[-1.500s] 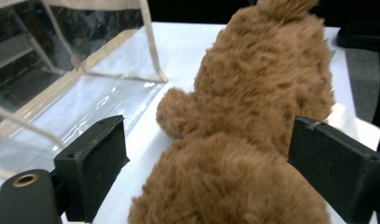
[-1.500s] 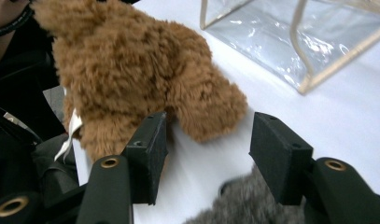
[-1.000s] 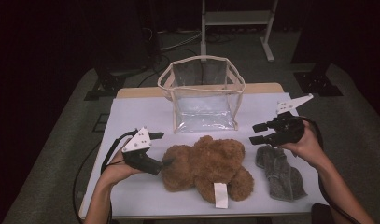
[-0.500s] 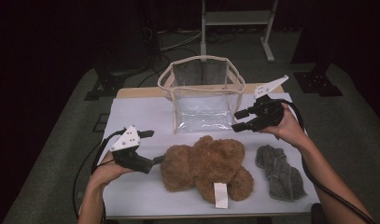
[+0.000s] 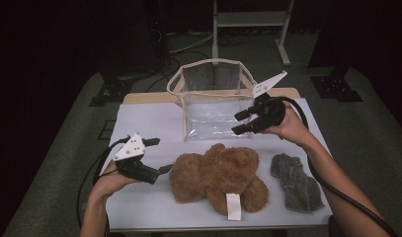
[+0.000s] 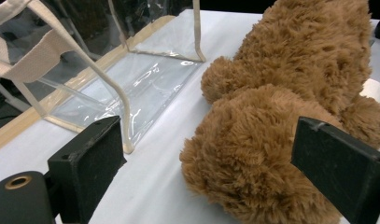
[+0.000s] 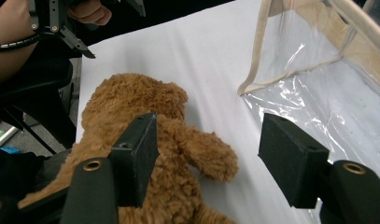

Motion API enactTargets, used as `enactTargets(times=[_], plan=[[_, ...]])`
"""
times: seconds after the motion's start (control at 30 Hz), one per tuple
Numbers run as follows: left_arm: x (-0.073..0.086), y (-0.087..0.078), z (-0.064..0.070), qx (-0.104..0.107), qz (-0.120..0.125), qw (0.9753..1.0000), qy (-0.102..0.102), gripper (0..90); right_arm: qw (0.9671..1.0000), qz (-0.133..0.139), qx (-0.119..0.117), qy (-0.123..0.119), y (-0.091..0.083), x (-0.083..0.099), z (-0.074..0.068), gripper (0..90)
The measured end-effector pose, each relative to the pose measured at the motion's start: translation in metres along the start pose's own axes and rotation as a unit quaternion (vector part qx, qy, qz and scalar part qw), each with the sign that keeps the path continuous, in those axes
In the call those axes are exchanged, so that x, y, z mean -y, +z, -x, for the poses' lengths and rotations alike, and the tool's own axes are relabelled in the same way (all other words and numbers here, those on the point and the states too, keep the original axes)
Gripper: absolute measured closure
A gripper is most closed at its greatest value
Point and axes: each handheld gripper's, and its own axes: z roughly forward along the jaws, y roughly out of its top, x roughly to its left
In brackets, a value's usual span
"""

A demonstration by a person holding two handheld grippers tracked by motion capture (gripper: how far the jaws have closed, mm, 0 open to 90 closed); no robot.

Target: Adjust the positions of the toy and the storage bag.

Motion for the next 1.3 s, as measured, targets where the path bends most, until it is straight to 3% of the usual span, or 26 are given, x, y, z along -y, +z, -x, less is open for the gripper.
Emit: enactTargets(times=[0.43,0.97,1.3], plan=[[0.004,-0.003,-0.004,-0.001,-0.003,1.0000,-0.009,7.3,0.9997,-0.013,-0.004,-0.022,0.012,-0.030,0.005,36.7],[0.009,-0.008,-0.007,-0.006,-0.010,0.9998,-0.018,7.3,0.9980,-0.035,-0.006,-0.051,0.021,-0.069,0.028,38.0],[0.011,-0.011,-0.009,-0.010,-0.010,0.9996,-0.023,7.3,0.9969,-0.052,0.007,-0.059,0.028,-0.085,0.043,39.1]])
